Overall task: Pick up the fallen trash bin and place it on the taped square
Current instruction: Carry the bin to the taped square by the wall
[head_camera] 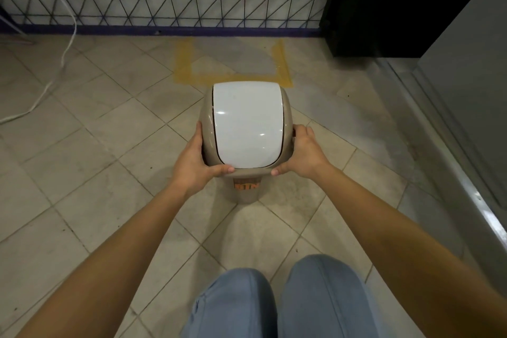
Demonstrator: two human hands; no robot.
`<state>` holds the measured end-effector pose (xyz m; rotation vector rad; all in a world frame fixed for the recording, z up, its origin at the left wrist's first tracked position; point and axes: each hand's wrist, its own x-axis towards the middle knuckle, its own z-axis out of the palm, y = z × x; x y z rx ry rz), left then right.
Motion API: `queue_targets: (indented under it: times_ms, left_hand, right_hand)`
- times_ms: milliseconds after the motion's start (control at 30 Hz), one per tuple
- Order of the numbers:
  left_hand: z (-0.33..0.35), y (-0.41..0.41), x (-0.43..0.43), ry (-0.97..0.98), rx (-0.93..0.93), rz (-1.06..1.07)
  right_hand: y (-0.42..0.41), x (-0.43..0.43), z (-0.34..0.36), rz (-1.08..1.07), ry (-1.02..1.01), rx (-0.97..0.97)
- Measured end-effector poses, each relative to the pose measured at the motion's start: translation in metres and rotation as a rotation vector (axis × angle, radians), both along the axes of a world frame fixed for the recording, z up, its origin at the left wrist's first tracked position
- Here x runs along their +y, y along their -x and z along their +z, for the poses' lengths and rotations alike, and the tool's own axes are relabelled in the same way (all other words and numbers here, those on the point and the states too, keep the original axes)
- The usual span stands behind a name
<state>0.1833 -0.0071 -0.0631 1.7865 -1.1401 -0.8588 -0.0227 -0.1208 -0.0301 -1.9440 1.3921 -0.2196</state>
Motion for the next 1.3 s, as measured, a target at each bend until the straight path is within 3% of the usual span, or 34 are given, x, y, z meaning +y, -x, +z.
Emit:
queue_targets:
  times_ms: [200, 367, 833, 1300]
  left_hand:
    - [0.005, -0.003, -0.016, -0.08, -0.106, 0.051]
    - [0.01, -0.008, -0.036, -0.15, -0.075, 0.047]
    - [0.004, -0.047, -0.079, 0.005, -0.012, 0.077]
    - [-0.012, -0.095, -0.123, 0.025, -0.043, 0.099]
  right_hand:
    - [-0.009, -0.023, 0.001, 0.038, -0.001, -0.004]
    - [-0.018, -0.038, 0.0, 0.032, -0.002, -0.018]
    - [-0.066, -0.09, -0.001, 0.034, -0.004, -0.018]
    - [-0.101, -0.122, -0.02, -0.171, -0.176, -0.258]
